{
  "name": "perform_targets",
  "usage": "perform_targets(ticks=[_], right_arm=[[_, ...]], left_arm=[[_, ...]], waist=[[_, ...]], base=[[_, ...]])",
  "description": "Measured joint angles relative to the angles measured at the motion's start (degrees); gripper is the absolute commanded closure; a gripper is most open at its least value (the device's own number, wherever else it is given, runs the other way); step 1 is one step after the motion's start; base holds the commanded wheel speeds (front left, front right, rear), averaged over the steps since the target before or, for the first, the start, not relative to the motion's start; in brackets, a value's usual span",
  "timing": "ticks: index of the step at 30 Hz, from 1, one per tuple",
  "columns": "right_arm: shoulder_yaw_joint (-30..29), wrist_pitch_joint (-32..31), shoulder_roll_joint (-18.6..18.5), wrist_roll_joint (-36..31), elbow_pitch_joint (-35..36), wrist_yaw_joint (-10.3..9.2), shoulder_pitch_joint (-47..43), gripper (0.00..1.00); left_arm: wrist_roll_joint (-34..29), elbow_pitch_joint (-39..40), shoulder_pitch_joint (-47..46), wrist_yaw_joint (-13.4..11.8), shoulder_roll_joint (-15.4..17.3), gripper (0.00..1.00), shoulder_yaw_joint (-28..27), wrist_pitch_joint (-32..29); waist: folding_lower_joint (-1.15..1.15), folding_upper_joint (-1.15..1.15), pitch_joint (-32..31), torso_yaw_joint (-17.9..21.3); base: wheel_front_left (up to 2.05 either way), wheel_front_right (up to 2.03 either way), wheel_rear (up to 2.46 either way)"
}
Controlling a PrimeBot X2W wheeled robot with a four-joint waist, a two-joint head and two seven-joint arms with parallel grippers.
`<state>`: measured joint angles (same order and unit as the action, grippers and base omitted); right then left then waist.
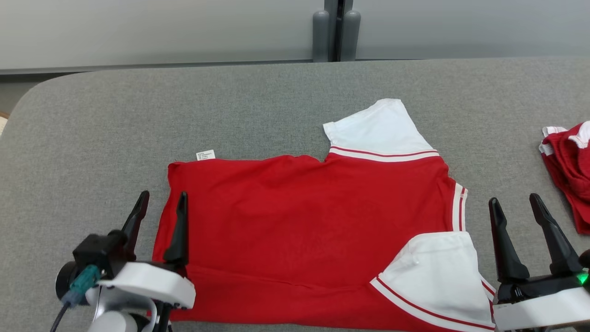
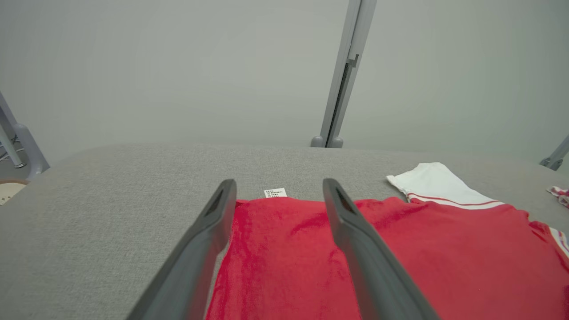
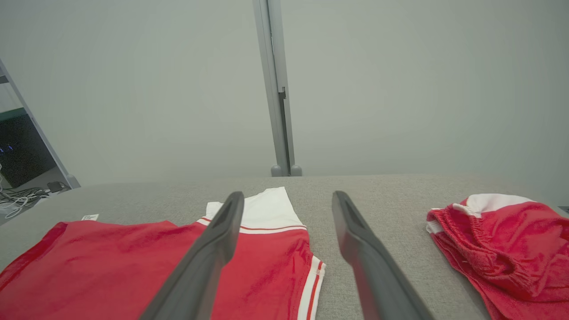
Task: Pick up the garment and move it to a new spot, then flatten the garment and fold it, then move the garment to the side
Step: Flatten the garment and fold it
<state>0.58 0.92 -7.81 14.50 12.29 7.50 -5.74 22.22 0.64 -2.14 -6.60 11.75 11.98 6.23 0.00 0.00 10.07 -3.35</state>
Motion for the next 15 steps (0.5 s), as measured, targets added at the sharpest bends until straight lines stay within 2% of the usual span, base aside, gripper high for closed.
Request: perform_targets(ticks=[5, 15], right_arm=[[0.7, -0.2, 0.1, 0.1, 0.5, 0.00, 2.2, 0.00], [2.5, 1.5, 0.2, 1.0, -2.1, 0.00, 6.2, 0.00]], left_arm=[[2.7, -8.4, -9.2, 3.1, -0.4, 0.00, 0.3, -2.4], [7.5, -33.5, -25.3, 7.9, 0.4, 0.00, -2.3, -4.6]], waist=[[0.00, 0.00, 2.7, 0.1], [0.00, 0.00, 8.6, 2.3]], base=[[0.00, 0.00, 0.00], [0.00, 0.00, 0.00]])
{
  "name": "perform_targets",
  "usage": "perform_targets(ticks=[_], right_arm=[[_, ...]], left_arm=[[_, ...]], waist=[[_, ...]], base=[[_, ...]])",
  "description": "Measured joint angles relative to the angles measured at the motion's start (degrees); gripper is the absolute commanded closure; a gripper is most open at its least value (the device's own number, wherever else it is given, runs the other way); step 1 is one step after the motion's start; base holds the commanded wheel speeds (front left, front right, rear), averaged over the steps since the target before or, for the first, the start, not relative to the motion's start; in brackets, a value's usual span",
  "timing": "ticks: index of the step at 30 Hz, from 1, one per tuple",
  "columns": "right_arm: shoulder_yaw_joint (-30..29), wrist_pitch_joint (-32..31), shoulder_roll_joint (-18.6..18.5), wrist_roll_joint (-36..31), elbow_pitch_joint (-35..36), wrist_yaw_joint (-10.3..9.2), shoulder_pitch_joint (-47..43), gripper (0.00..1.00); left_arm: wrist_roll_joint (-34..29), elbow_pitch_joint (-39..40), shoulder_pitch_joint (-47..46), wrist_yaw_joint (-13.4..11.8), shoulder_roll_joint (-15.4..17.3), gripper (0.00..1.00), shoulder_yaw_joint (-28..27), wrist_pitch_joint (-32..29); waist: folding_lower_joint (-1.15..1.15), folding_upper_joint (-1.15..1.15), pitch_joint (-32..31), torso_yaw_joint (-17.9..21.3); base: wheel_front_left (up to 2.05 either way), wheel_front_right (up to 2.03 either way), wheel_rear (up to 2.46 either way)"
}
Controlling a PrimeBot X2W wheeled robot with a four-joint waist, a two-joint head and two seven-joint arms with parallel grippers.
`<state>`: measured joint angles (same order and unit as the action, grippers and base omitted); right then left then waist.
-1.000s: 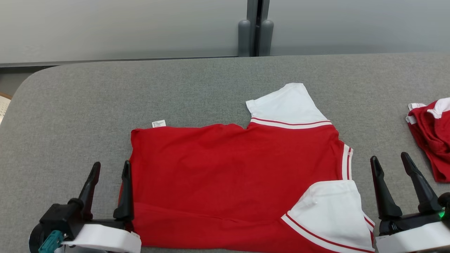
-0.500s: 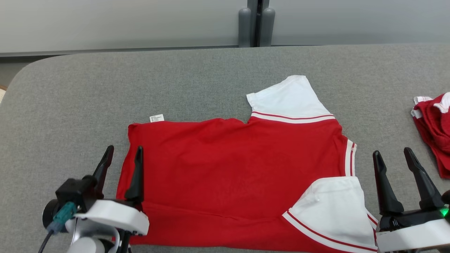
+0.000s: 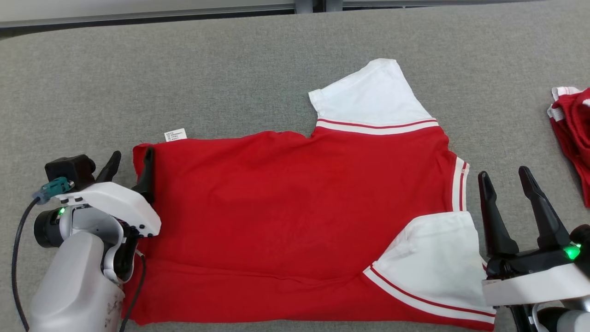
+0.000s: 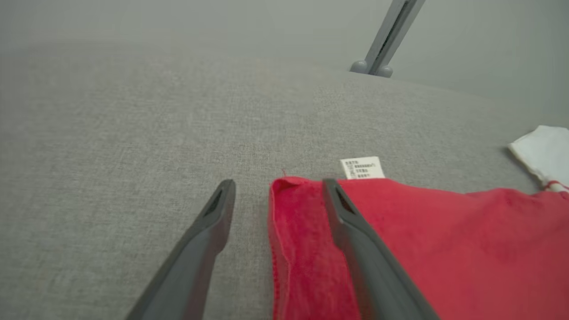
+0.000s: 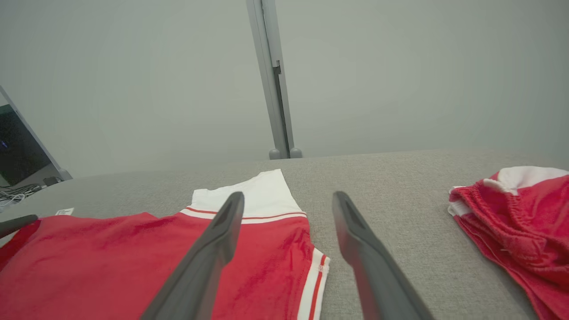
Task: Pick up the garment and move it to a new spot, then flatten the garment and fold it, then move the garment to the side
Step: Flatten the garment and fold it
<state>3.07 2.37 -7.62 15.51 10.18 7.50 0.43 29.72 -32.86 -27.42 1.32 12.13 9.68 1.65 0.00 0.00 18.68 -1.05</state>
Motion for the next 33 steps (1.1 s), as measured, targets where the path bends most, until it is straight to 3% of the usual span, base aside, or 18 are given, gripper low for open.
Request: perform_targets(ticks=[2, 3, 4, 5, 6, 13, 21, 33], right_arm=[[-0.1, 0.4, 0.0, 0.2, -0.6, 0.00, 0.4, 0.00], [-0.2, 0.6, 0.0, 0.5, -1.1, 0.00, 0.6, 0.00], [-0.3, 0.7, -0.1, 0.6, -1.4, 0.00, 0.8, 0.00], [-0.3, 0.9, -0.2, 0.7, -1.8, 0.00, 1.0, 0.00], [-0.5, 1.2, -0.3, 1.0, -2.2, 0.00, 1.1, 0.00], [-1.9, 2.0, -2.2, 3.6, -5.8, 0.00, 4.9, 0.00], [-3.2, 1.9, -6.9, 7.2, -12.0, -0.01, 16.6, 0.00], [9.8, -4.6, -14.9, 14.1, -32.8, -0.01, 45.2, 0.00]], left_arm=[[0.9, -3.8, -1.7, 0.9, 0.0, 0.00, -0.3, -0.1], [1.3, -5.6, -2.5, 1.4, 0.0, 0.31, -0.3, -0.5], [1.7, -7.0, -3.2, 2.0, -0.1, 0.31, -0.3, -0.5], [2.0, -8.2, -3.9, 2.3, -0.2, 0.75, -0.3, -0.3], [2.1, -9.3, -4.4, 2.8, -0.2, 1.00, -0.2, 0.1], [2.6, -14.0, -7.9, 4.7, -0.6, 1.00, 0.8, 3.0], [2.6, -14.6, -12.4, 5.5, -2.5, 1.00, 2.7, 6.2], [3.7, -14.7, -20.3, 5.9, -7.3, 1.00, 6.9, 9.6]], waist=[[0.00, 0.00, 0.6, 0.4], [0.00, 0.00, 0.8, 0.6], [0.00, 0.00, 0.9, 0.7], [0.00, 0.00, 1.0, 0.7], [0.00, 0.00, 1.1, 0.7], [0.00, 0.00, 2.0, 0.4], [0.00, 0.00, 5.5, -1.8], [0.00, 0.00, 13.2, -9.0]], base=[[0.00, 0.00, 0.00], [0.00, 0.00, 0.00], [0.00, 0.00, 0.00], [0.00, 0.00, 0.00], [0.00, 0.00, 0.00], [0.00, 0.00, 0.00], [0.00, 0.00, 0.00], [0.00, 0.00, 0.00]])
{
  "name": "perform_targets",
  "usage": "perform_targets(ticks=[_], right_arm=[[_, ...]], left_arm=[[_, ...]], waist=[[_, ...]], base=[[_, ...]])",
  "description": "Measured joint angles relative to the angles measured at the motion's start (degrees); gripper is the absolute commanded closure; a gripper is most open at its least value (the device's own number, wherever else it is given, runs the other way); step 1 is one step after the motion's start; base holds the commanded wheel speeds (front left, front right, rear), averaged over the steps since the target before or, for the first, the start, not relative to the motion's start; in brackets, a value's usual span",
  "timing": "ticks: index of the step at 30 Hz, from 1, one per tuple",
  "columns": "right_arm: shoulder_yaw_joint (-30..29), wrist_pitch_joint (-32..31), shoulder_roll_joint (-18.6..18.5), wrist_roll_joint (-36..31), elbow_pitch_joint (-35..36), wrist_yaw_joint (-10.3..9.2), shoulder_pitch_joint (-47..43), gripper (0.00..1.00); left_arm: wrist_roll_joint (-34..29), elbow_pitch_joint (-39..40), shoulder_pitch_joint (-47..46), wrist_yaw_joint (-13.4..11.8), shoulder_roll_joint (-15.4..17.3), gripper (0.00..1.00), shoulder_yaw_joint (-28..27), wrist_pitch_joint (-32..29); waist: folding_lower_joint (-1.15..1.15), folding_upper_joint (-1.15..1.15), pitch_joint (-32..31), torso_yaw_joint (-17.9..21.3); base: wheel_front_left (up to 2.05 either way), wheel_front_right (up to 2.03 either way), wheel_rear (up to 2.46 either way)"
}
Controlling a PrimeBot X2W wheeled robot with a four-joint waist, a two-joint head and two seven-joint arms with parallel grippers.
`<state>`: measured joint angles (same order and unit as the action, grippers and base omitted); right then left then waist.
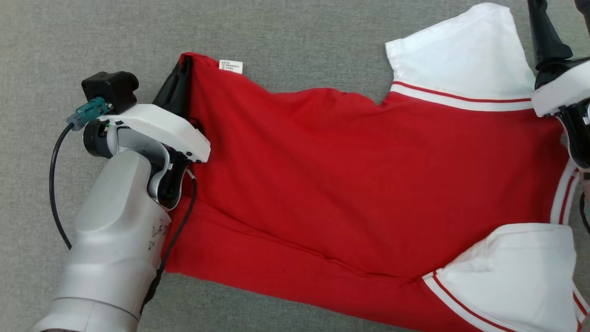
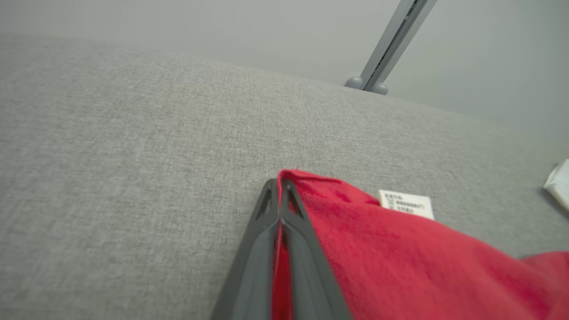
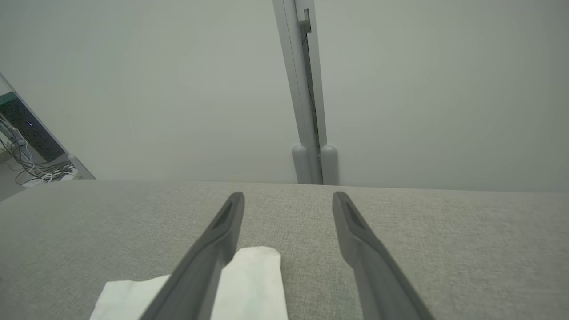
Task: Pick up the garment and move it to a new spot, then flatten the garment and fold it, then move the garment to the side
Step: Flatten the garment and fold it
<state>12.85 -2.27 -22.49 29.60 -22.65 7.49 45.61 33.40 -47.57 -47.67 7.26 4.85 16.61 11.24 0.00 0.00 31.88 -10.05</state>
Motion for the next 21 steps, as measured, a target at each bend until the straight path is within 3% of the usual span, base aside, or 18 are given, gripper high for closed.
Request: perform_targets(ticks=[8, 9, 10, 11, 15, 21], right_arm=[[9.8, -5.0, -2.9, 3.2, -11.2, 0.00, 6.9, 0.00], [10.8, -5.7, -3.1, 3.7, -11.8, 0.00, 7.3, 0.26], [12.0, -6.3, -3.4, 4.3, -12.2, 0.00, 7.6, 0.60], [12.9, -6.6, -3.6, 4.9, -12.5, 0.00, 7.9, 1.00], [14.9, -5.8, -4.3, 6.3, -12.7, 0.00, 8.3, 1.00], [15.2, 1.1, -6.1, 8.4, -10.4, 0.01, 8.1, 1.00]], left_arm=[[2.3, -2.2, -2.2, 0.2, -1.4, 1.00, 2.6, 1.9], [2.6, -2.5, -2.2, 0.2, -1.4, 1.00, 2.9, 2.0], [2.8, -2.8, -2.2, 0.2, -1.3, 1.00, 3.1, 2.1], [3.2, -2.9, -2.2, 0.2, -1.2, 1.00, 3.3, 2.2], [5.6, -2.6, -1.9, 0.2, -0.9, 1.00, 3.8, 2.4], [8.4, -1.0, 0.3, 0.2, 1.7, 1.00, 5.2, 2.5]], waist=[[0.00, 0.00, 1.5, -2.8], [0.00, 0.00, 1.3, -2.7], [0.00, 0.00, 1.2, -2.6], [0.00, 0.00, 1.0, -2.5], [0.00, 0.00, 0.3, -2.2], [0.00, 0.00, -1.6, -1.3]], base=[[0.00, 0.00, 0.00], [0.00, 0.00, 0.00], [0.00, 0.00, 0.00], [0.00, 0.00, 0.00], [0.00, 0.00, 0.00], [0.00, 0.00, 0.00]])
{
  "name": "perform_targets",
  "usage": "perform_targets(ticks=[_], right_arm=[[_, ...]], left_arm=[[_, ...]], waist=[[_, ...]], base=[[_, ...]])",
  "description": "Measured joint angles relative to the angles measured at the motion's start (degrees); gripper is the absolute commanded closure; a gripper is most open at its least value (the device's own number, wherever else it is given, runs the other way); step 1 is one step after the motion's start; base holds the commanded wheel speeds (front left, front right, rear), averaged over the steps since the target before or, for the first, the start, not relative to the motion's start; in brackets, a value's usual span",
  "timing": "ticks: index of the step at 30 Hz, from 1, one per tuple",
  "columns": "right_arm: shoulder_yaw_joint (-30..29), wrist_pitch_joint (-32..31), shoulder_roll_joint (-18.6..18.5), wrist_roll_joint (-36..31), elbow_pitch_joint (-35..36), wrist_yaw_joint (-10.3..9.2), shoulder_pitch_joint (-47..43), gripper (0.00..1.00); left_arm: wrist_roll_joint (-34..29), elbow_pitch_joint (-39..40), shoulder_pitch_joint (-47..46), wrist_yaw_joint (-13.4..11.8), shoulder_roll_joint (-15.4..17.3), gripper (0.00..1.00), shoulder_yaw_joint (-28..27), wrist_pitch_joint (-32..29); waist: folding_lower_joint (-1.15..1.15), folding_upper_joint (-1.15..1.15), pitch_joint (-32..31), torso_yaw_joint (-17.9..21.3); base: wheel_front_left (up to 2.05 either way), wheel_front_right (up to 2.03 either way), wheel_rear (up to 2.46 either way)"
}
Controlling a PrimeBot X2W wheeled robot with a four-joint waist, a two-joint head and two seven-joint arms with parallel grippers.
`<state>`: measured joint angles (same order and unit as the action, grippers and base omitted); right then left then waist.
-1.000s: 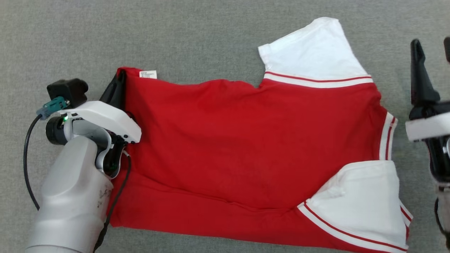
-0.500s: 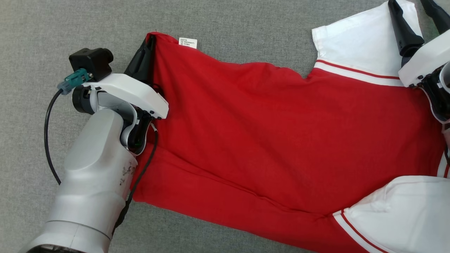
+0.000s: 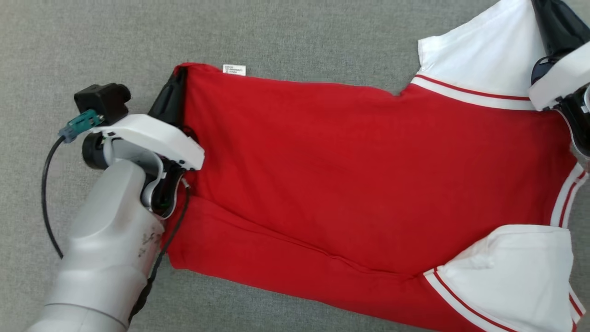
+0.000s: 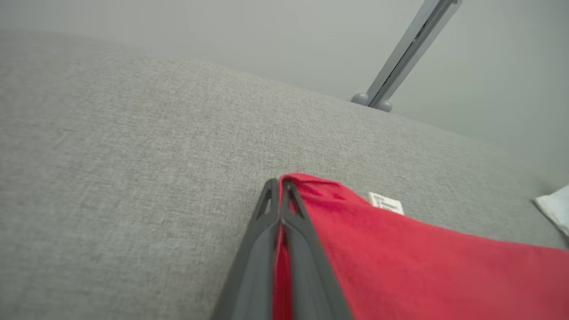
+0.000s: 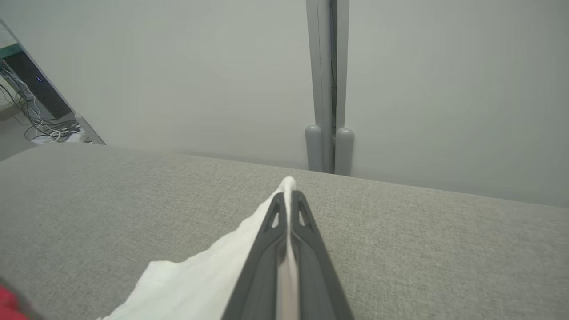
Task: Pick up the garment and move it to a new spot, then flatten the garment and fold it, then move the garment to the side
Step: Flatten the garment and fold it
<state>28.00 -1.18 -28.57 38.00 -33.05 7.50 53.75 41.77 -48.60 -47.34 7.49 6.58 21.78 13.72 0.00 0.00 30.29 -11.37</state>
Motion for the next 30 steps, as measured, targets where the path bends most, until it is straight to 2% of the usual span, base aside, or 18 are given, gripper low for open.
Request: perform_targets(ticks=[8, 19, 25, 30], right_arm=[[-0.9, 6.4, -1.0, 1.9, 6.3, 0.00, -5.9, 1.00], [-3.8, 8.8, -0.1, 1.9, 17.4, -0.01, -22.0, 1.00], [-7.9, 8.2, 2.2, 2.4, 23.8, -0.01, -34.8, 1.00], [-11.1, 6.6, 5.2, 3.4, 28.5, -0.01, -44.5, 1.00]], left_arm=[[4.0, 4.8, 4.1, 0.0, 3.2, 1.00, 0.0, -0.1], [14.0, 18.5, 15.9, 0.0, 7.5, 1.00, -2.5, -4.7], [19.3, 26.0, 24.6, -0.1, 9.9, 1.00, -4.4, -7.8], [22.3, 32.2, 31.4, -1.8, 11.4, 1.00, -6.1, -9.5]], waist=[[0.00, 0.00, -3.7, 1.5], [0.00, 0.00, -9.3, 3.8], [0.00, 0.00, -11.5, 5.3], [0.00, 0.00, -13.2, 6.3]], base=[[0.00, 0.00, 0.00], [0.00, 0.00, 0.00], [0.00, 0.00, 0.00], [0.00, 0.00, 0.00]])
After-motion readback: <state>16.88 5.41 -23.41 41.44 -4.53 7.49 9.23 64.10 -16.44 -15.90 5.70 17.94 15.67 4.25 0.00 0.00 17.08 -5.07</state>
